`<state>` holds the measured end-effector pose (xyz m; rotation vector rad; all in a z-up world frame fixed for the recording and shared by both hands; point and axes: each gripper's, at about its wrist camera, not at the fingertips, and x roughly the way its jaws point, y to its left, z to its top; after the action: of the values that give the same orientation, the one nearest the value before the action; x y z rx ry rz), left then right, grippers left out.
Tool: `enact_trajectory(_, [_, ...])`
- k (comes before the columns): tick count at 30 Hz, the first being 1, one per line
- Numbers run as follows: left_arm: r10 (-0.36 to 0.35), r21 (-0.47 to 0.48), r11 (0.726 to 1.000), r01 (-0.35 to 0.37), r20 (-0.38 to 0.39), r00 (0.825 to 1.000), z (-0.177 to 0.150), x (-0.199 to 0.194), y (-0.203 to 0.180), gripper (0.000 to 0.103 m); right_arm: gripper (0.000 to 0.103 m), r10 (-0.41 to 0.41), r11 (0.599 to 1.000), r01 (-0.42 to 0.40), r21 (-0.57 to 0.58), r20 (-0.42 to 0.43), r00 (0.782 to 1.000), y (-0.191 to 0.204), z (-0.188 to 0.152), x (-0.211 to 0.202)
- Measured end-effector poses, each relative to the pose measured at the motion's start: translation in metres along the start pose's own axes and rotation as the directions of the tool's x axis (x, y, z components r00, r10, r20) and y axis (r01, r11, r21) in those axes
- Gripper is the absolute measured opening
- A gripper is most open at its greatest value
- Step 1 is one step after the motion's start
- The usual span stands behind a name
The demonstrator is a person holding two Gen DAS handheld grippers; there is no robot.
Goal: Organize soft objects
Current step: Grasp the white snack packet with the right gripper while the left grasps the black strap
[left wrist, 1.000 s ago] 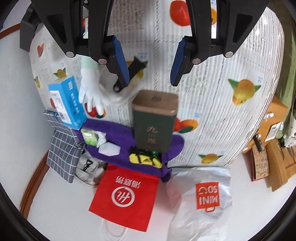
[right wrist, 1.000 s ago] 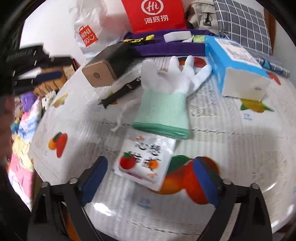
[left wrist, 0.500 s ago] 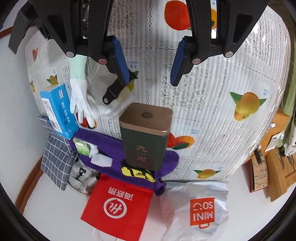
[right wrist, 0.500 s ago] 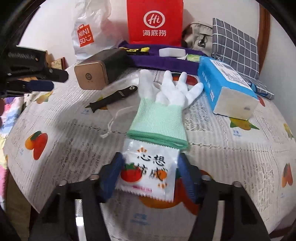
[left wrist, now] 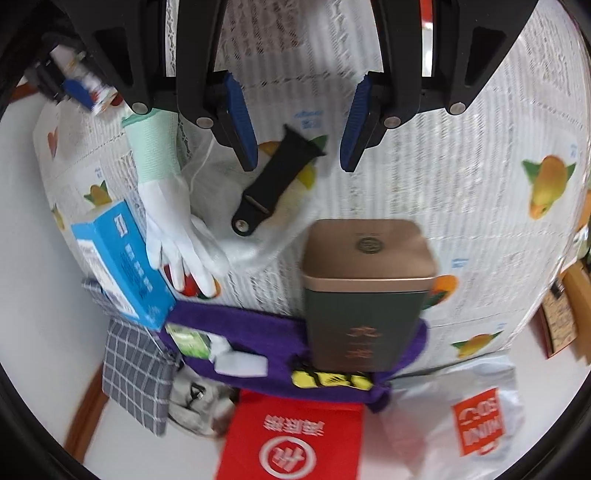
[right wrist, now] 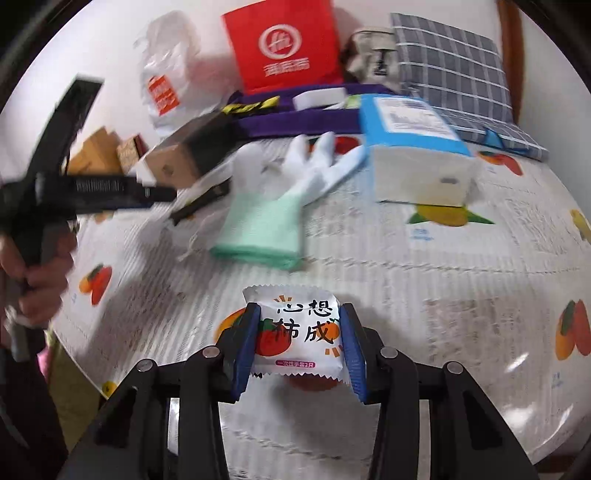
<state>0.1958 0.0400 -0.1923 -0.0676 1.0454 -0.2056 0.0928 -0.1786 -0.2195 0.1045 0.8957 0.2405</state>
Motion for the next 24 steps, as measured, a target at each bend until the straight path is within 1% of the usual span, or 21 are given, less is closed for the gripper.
enact_trajectory(3, [0.006, 0.050, 0.999, -0.005, -0.018, 1.000, 0.003, 0.014, -0.011, 0.044, 0.043, -0.041, 0.999, 0.041, 0.002, 0.018, 0.999, -0.014, 0.008, -0.001])
enact_trajectory(5, [0.022, 0.084, 0.996, -0.020, -0.027, 0.999, 0.004, 0.023, -0.017, 0.044, 0.043, -0.072, 0.997, 0.072, -0.009, 0.019, 0.997, -0.024, 0.013, 0.003])
enact_trajectory(6, [0.044, 0.107, 0.993, -0.042, -0.009, 0.999, 0.004, 0.025, -0.020, 0.042, 0.043, -0.082, 0.997, 0.082, -0.013, 0.018, 0.996, -0.028, 0.015, 0.005])
enact_trajectory(7, [0.064, 0.129, 0.990, -0.063, 0.001, 0.998, 0.004, 0.026, -0.023, 0.028, 0.043, -0.091, 0.996, 0.091, -0.016, 0.018, 0.996, -0.031, 0.016, 0.007])
enact_trajectory(8, [0.082, 0.155, 0.984, -0.083, 0.014, 0.997, 0.003, 0.025, -0.026, 0.025, 0.043, -0.100, 0.995, 0.100, -0.022, 0.017, 0.995, -0.035, 0.018, 0.010])
enact_trajectory(10, [0.071, 0.158, 0.985, -0.071, 0.006, 0.997, 0.002, 0.023, -0.025, 0.023, 0.043, -0.104, 0.994, 0.104, -0.031, 0.016, 0.994, -0.039, 0.019, 0.014])
enact_trajectory(13, [0.047, 0.154, 0.987, -0.044, -0.015, 0.999, -0.005, 0.014, -0.020, 0.021, 0.043, -0.110, 0.992, 0.111, -0.053, 0.028, 0.994, -0.038, 0.022, 0.018])
enact_trajectory(15, [0.028, 0.146, 0.989, -0.023, -0.030, 0.999, -0.010, 0.010, -0.015, 0.021, 0.043, -0.108, 0.991, 0.110, -0.072, 0.032, 0.994, -0.037, 0.024, 0.020])
enact_trajectory(17, [0.005, 0.139, 0.990, 0.001, -0.040, 0.999, -0.011, 0.010, -0.013, 0.024, 0.044, -0.111, 0.989, 0.114, -0.091, 0.032, 0.993, -0.036, 0.027, 0.022])
enact_trajectory(18, [-0.005, 0.149, 0.989, 0.012, -0.044, 0.999, -0.010, 0.011, -0.015, 0.032, 0.044, -0.114, 0.988, 0.117, -0.097, 0.034, 0.993, -0.036, 0.030, 0.024])
enact_trajectory(19, [-0.003, 0.166, 0.986, 0.009, -0.040, 0.999, -0.009, 0.013, -0.018, 0.038, 0.044, -0.117, 0.988, 0.120, -0.101, 0.036, 0.993, -0.037, 0.033, 0.026])
enact_trajectory(21, [0.034, 0.189, 0.982, -0.029, -0.023, 0.999, -0.008, 0.017, -0.025, 0.037, 0.045, -0.117, 0.987, 0.119, -0.104, 0.031, 0.993, -0.038, 0.036, 0.029])
enact_trajectory(22, [0.047, 0.203, 0.978, -0.045, -0.004, 0.999, -0.008, 0.019, -0.028, 0.028, 0.046, -0.113, 0.988, 0.116, -0.107, 0.031, 0.993, -0.037, 0.038, 0.030])
enact_trajectory(23, [0.042, 0.212, 0.976, -0.042, 0.003, 0.999, -0.008, 0.019, -0.030, 0.021, 0.048, -0.108, 0.988, 0.111, -0.106, 0.030, 0.994, -0.038, 0.039, 0.031])
enact_trajectory(24, [0.036, 0.208, 0.977, -0.035, 0.000, 0.999, -0.006, 0.020, -0.030, 0.020, 0.051, -0.105, 0.989, 0.107, -0.106, 0.027, 0.994, -0.039, 0.039, 0.032])
